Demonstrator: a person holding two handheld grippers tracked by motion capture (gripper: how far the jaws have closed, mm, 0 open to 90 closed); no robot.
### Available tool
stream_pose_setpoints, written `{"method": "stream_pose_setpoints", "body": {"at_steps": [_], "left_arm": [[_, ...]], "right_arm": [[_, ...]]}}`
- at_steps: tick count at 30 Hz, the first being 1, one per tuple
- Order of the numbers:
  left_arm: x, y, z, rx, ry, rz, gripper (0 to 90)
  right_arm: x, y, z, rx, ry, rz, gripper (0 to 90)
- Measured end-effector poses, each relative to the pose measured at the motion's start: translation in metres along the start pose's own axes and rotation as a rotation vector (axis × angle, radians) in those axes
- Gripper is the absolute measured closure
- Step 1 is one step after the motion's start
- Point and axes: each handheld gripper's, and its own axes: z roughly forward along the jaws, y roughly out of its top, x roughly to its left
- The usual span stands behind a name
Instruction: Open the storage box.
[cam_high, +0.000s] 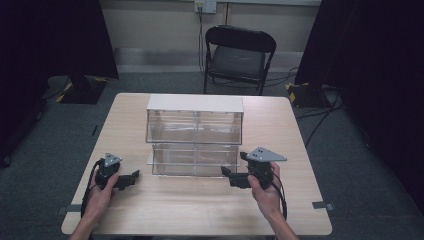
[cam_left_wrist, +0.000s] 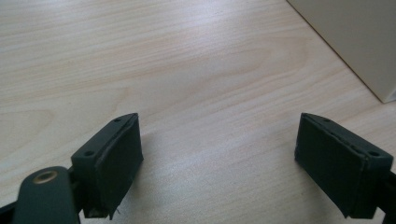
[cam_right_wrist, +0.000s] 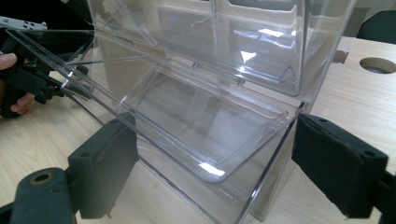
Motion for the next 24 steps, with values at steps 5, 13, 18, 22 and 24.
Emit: {"method": "stream_pose_setpoints", "body": {"at_steps": [5, 13, 18, 22, 24], "left_arm": [[0.0, 0.0, 0.0, 0.0, -0.001, -0.001, 14.4], [0.0, 0.0, 0.0, 0.0, 0.0, 0.0, 14.4], [0.0, 0.0, 0.0, 0.0, 0.0, 0.0, 14.4], [0.0, 0.0, 0.0, 0.0, 0.0, 0.0, 14.3], [0.0, 0.0, 0.0, 0.0, -0.001, 0.0, 14.4]], "right_arm": [[-0.0003, 0.0022, -0.0006, -0.005, -0.002, -0.002, 13.8], [-0.0007, 0.007, -0.0013, -0.018, -0.006, 0.001, 13.9], [-0.0009, 0.0073, -0.0007, -0.019, -0.004, 0.007, 13.9], [-0.0014, 0.0074, -0.0004, -0.023, -0.003, 0.006, 13.8], [-0.0017, 0.0076, -0.0004, -0.03, -0.007, 0.008, 13.8]]}}
